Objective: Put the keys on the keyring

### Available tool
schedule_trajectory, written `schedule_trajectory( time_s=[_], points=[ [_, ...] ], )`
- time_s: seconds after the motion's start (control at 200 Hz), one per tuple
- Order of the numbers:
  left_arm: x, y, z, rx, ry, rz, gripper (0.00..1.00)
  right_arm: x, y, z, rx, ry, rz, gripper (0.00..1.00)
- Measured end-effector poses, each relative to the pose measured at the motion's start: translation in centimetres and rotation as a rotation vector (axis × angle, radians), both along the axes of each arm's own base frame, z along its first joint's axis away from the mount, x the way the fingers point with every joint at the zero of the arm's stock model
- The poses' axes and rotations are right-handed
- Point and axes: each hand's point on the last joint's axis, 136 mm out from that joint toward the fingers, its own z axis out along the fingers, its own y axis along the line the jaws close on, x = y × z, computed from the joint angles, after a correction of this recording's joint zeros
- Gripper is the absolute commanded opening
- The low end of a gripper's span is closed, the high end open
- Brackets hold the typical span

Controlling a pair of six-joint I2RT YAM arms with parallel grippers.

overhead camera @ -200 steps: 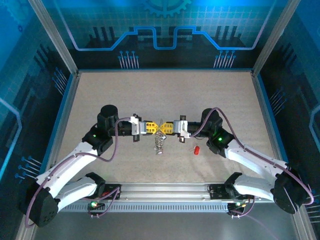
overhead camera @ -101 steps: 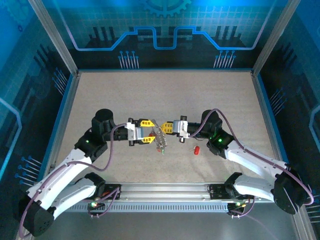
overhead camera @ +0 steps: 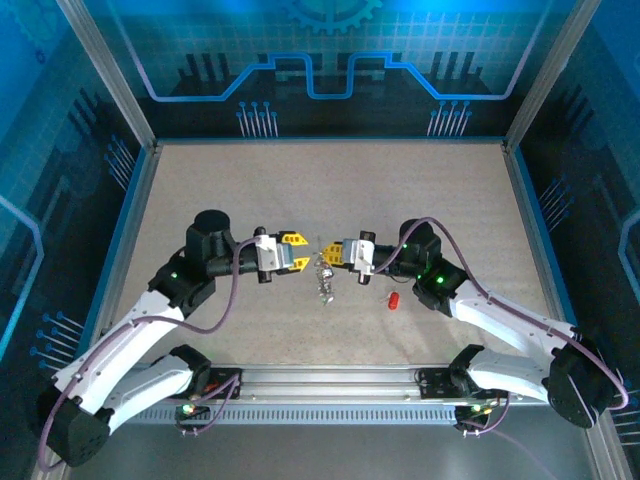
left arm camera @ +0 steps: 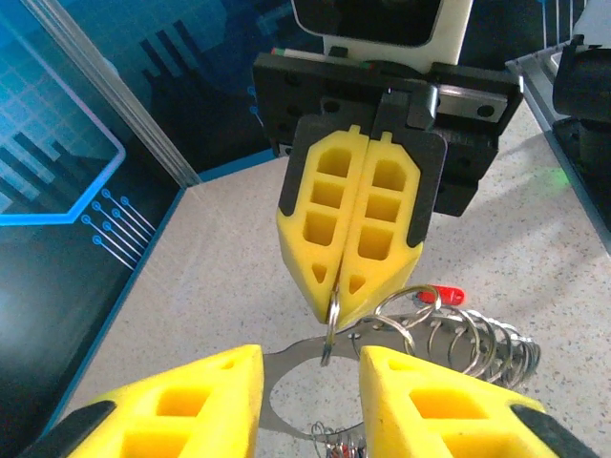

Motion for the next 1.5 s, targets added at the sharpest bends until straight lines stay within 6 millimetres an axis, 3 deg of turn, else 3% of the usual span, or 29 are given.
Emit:
schedule_trajectory(
  time_s=[0.43,0.585,1.036,1.261,1.501],
  points=[
    [0.8,-1.0,-1.9,0.111,-0.004,-0.013,0.34,0.4,0.5,0.5,-0.03,-0.002,-0.015,0.0],
    [0.8,-1.0,-1.8,0.114,-0.01,-0.012,0.26,0.2,0.5,1.1,0.002,-0.017,0.003,0.0],
    [-0.5,-0.2,0.8,0.069,-0.106,-0.009,0.32,-0.9,0.1,1.9,0.079,-0.016,0.086,0.0],
    [-1.9,0.4,2.6,0.023,-0.148,-0.017,0.32,-2.1,0.1,3.4,0.129,-0.035,0.141,0.0],
    [-2.4,0.0,2.3,0.006,-0.114,-0.053,0.35,-2.5,0.1,3.9,0.148,-0.037,0.163,0.0]
  ],
)
